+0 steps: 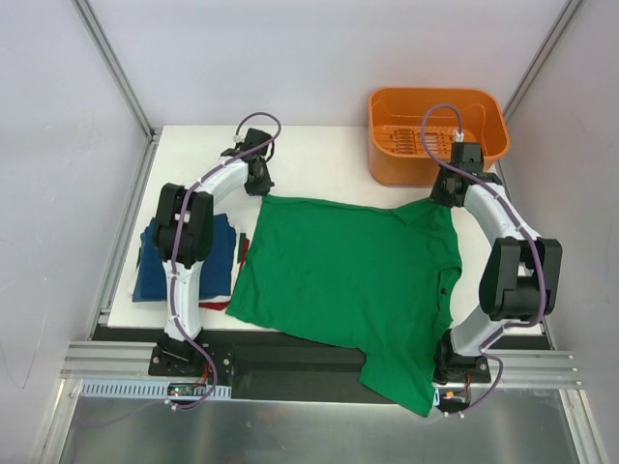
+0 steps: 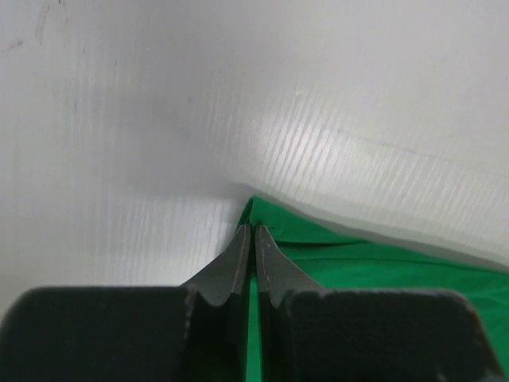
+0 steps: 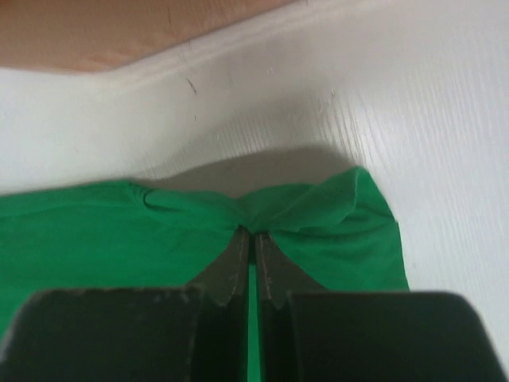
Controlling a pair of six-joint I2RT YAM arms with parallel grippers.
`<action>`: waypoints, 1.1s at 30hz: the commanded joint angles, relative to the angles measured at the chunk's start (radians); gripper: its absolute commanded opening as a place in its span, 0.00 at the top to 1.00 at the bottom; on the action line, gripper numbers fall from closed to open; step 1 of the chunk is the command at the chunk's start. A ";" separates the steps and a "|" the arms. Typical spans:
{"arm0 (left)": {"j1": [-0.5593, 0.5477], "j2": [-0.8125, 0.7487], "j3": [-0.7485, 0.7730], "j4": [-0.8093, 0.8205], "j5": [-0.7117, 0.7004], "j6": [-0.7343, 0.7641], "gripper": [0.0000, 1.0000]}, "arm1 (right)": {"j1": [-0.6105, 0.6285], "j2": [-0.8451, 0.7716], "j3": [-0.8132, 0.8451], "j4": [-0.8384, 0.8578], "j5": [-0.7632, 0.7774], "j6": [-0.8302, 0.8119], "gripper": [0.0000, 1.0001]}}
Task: Fold and stack the t-shirts
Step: Flatten out the tshirt, then fold the flattened tshirt in 1/3 of the way
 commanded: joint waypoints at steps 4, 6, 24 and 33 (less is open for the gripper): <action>-0.010 -0.215 -0.161 0.011 0.049 -0.001 1.00 | 0.016 -0.270 -0.108 -0.217 0.079 0.101 0.98; -0.011 -0.273 -0.230 0.026 0.059 -0.009 1.00 | 0.017 -0.356 -0.137 -0.284 0.093 0.111 0.98; -0.053 -0.559 -0.603 0.055 0.031 -0.073 1.00 | 0.066 -0.927 -0.511 -0.625 0.033 0.268 0.90; -0.060 -0.600 -0.614 0.029 0.011 -0.087 0.74 | 0.066 -0.990 -0.559 -0.703 0.079 0.289 0.43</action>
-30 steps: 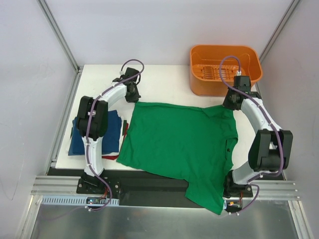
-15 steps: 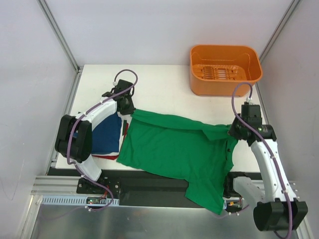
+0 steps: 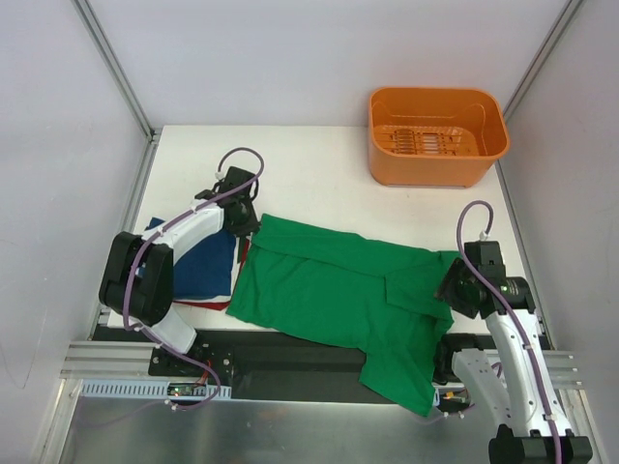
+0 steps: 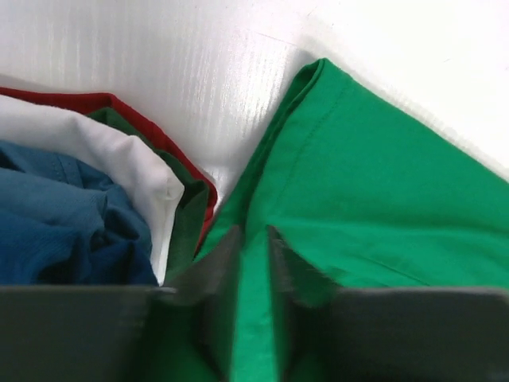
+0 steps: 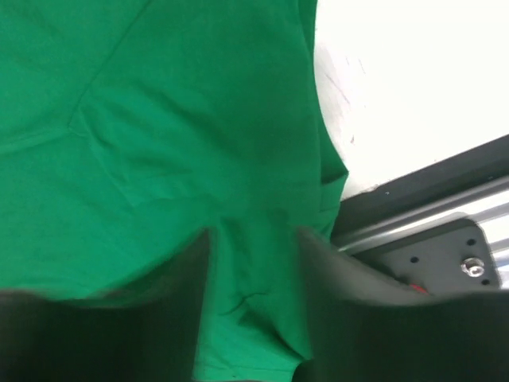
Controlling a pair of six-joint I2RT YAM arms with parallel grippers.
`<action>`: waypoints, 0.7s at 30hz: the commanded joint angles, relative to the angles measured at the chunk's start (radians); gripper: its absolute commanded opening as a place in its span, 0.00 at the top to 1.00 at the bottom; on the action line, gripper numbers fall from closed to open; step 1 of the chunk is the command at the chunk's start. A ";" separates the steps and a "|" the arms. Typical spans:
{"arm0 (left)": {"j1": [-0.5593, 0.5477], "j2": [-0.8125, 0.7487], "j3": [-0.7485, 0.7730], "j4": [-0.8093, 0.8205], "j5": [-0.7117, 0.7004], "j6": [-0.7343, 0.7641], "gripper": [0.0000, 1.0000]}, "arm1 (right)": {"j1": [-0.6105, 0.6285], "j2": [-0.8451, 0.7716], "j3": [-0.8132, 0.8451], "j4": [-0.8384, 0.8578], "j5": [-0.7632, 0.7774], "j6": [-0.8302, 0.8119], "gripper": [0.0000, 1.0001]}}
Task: Fold and stack the t-shirts
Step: Fold the flattened tshirt in 1/3 of the way
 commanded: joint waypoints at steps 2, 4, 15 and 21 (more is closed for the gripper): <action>-0.020 -0.086 0.015 -0.025 -0.026 -0.013 0.64 | 0.007 -0.007 0.036 -0.056 0.044 0.001 0.29; -0.039 -0.110 0.021 -0.026 -0.012 -0.019 0.48 | 0.009 -0.007 0.056 -0.042 0.049 -0.009 0.12; -0.145 -0.008 0.133 -0.025 0.080 -0.020 0.01 | 0.006 0.175 0.027 0.263 -0.064 -0.066 0.03; -0.148 0.165 0.191 -0.025 0.112 -0.023 0.01 | 0.001 0.441 0.065 0.409 -0.052 -0.124 0.03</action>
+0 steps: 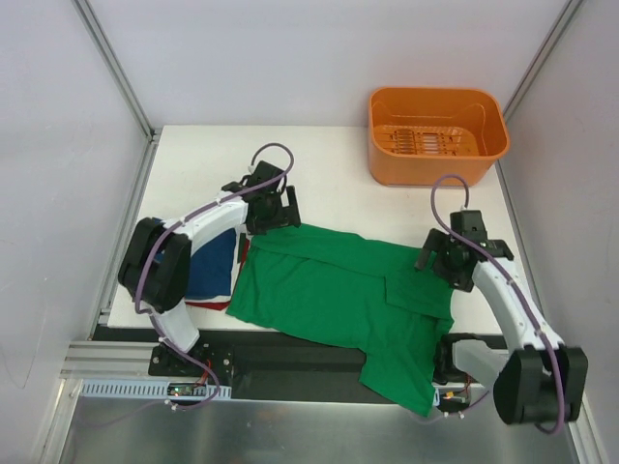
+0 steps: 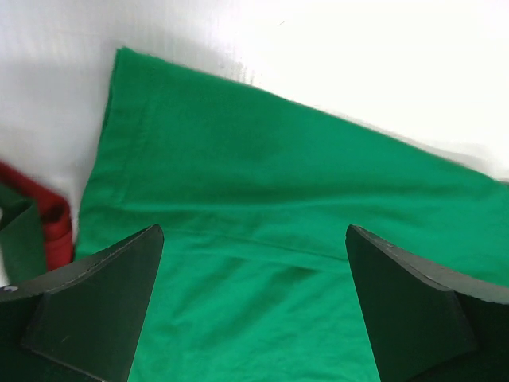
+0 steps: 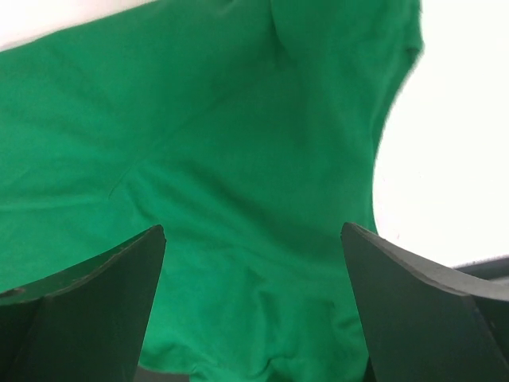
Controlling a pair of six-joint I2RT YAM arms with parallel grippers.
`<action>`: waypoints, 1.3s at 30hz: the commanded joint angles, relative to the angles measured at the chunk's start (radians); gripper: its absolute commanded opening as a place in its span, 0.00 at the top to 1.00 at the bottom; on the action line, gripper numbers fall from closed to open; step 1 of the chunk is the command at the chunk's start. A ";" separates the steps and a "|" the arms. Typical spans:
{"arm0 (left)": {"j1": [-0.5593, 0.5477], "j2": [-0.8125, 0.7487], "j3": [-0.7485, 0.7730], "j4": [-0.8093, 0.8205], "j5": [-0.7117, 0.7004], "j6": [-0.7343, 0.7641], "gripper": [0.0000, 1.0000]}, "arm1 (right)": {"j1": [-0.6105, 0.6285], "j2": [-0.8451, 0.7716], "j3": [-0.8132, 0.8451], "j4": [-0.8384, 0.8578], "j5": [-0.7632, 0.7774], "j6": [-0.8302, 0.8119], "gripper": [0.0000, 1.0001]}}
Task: Fold and stack the t-shirts
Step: Fold the flattened tshirt in 1/3 of the way
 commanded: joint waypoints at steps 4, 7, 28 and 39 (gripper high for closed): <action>0.001 0.177 0.078 -0.016 0.040 -0.010 0.01 | -0.015 0.334 0.089 0.202 -0.016 -0.075 0.03; 0.024 0.211 0.089 -0.016 0.052 -0.020 0.01 | -0.049 0.443 0.119 0.219 -0.021 -0.083 0.03; 0.094 0.321 0.237 -0.015 0.141 -0.040 0.01 | -0.169 0.953 0.611 0.254 -0.075 -0.269 0.03; 0.091 0.294 0.270 -0.015 0.142 -0.023 0.01 | -0.175 0.914 0.649 0.271 -0.145 -0.361 0.03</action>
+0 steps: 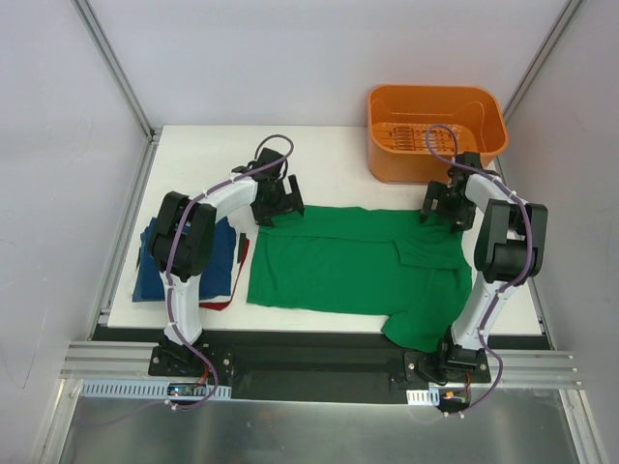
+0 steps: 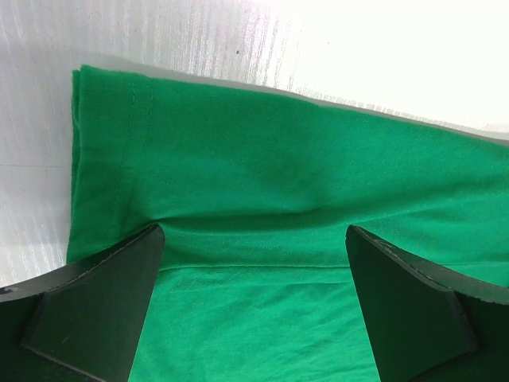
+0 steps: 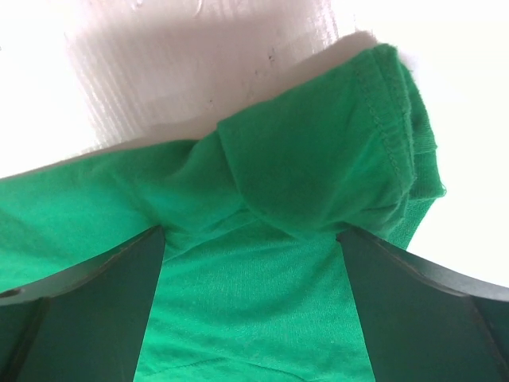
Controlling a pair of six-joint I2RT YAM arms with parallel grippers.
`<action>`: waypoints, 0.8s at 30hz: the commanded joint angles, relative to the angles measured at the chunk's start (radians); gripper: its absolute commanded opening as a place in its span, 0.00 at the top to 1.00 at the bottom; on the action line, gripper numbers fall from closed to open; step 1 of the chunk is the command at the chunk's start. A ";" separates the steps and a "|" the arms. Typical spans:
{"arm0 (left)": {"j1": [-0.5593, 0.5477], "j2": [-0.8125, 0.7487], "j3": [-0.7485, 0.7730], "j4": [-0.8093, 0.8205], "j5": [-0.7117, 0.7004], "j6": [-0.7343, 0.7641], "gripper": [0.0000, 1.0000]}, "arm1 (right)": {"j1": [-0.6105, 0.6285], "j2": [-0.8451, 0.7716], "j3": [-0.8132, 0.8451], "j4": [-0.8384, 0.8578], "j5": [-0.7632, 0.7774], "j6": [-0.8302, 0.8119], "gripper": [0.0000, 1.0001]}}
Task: Fold and stack the t-shirts
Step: Fold the flattened tshirt in 1/3 of the way
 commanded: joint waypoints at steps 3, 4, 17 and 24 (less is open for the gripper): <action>-0.010 -0.093 0.014 -0.007 0.001 0.015 0.01 | -0.003 -0.148 -0.059 0.073 -0.041 -0.025 0.03; -0.015 -0.113 0.001 -0.007 -0.003 0.021 0.01 | -0.003 -0.176 -0.076 0.072 -0.030 -0.005 0.03; -0.081 -0.544 -0.296 -0.052 -0.097 -0.022 0.01 | 0.006 -0.612 -0.320 0.010 0.036 0.064 0.03; -0.117 -0.825 -0.575 -0.128 -0.103 -0.157 0.01 | 0.044 -0.956 -0.536 0.012 -0.007 0.137 0.03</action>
